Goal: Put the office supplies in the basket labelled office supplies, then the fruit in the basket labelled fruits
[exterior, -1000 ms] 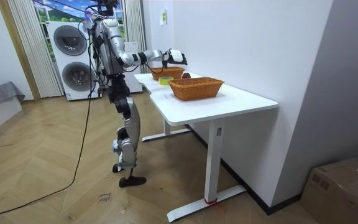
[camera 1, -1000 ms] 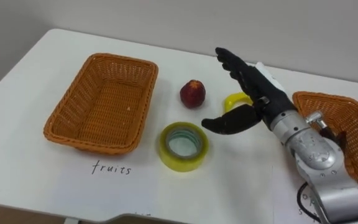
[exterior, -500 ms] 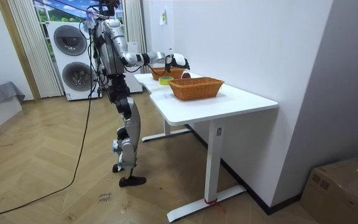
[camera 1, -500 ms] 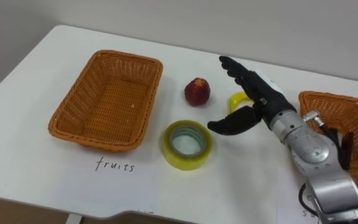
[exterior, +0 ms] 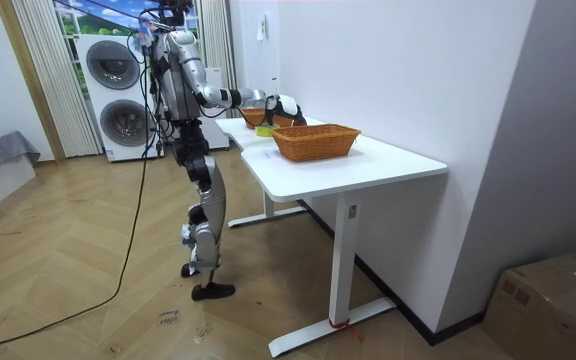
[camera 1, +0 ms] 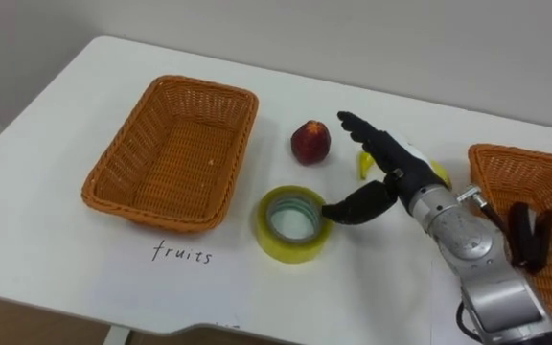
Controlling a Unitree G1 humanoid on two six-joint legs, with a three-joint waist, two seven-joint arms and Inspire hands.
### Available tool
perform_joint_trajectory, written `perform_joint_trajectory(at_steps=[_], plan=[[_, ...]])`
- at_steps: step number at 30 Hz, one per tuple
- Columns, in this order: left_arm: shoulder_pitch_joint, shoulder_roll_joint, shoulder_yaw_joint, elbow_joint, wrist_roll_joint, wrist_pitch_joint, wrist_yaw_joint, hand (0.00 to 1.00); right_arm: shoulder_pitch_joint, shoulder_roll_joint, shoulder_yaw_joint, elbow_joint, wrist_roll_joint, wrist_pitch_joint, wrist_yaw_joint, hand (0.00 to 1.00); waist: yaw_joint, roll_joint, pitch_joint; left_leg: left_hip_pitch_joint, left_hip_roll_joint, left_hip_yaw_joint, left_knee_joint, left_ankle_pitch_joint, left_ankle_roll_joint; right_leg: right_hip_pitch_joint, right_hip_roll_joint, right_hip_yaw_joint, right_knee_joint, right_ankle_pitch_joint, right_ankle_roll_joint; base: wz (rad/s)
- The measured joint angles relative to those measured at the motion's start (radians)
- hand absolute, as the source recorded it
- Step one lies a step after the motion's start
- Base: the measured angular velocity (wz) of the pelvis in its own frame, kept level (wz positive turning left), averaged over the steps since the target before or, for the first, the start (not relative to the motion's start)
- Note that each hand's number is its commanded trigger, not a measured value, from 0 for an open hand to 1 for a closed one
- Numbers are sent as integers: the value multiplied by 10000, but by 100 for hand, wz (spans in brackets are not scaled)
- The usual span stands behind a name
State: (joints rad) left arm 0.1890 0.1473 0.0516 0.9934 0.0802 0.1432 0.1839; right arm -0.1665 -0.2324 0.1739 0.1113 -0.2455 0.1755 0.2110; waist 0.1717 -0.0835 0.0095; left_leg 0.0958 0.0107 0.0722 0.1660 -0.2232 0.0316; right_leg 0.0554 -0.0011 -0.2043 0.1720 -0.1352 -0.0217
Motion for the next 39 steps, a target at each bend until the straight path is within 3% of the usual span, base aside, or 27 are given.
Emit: perform_joint_trajectory(at_steps=[13, 29, 39], plan=[[-65, -7, -164, -412, 2, 20, -273, 0, -94, 42, 424, -2, -578, -1, 15, 0, 51, 35, -14, -3, -1, -36, 1, 1, -1, 26, 23, 88, -13, 0, 0, 1], [-32, -5, -180, -439, 20, 121, -176, 0, -333, 406, 910, 281, -909, 56, -103, 0, 287, 83, 3, -1, -37, -253, 1, 14, 12, 111, 1, 14, -31, -1, 2, 3], [-42, -115, -164, -433, 14, 402, -151, 0, -857, 419, 997, 925, -1617, 677, 509, 0, 313, 111, 24, -76, -81, -350, -8, 64, 81, 102, -128, -333, -30, -13, 31, 5]])
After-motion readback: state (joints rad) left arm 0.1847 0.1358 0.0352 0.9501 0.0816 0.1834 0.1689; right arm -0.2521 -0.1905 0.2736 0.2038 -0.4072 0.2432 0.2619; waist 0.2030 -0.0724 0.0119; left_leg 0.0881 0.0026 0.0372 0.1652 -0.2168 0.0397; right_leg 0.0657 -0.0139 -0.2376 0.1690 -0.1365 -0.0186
